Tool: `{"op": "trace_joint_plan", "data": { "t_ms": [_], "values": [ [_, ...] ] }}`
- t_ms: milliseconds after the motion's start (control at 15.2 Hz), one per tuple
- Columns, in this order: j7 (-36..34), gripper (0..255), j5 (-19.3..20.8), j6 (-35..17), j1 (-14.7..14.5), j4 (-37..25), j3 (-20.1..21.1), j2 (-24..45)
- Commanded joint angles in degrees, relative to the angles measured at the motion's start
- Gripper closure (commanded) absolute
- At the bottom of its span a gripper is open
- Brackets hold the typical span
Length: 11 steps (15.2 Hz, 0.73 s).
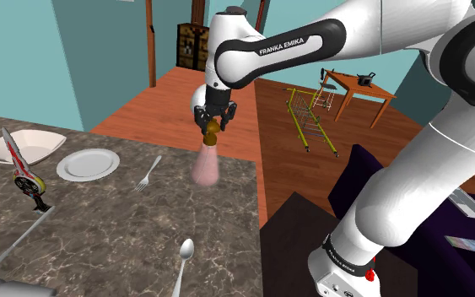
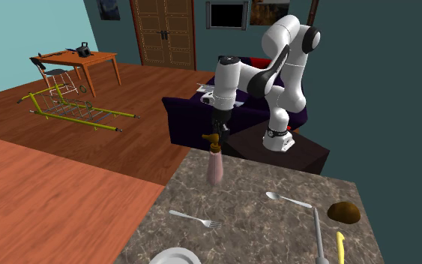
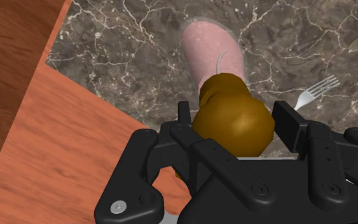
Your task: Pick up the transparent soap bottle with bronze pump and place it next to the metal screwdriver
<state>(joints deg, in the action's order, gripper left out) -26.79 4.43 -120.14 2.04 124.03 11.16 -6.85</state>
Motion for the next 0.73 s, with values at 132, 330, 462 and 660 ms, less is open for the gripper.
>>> {"op": "trace_joint_plan", "data": {
  "t_ms": [132,330,462,660],
  "values": [
    [0.0,255,0.0,0.0,0.0,0.0,0.0,0.0],
    [0.3,255,-0.2,2.3,0.0,-1.6,-0.1,-0.7],
    [0.5,255,-0.4,3.8,0.0,-2.8,-0.1,-1.1],
    [0.8,255,-0.6,6.1,0.0,-4.6,-0.1,-1.6]
  ]
}}
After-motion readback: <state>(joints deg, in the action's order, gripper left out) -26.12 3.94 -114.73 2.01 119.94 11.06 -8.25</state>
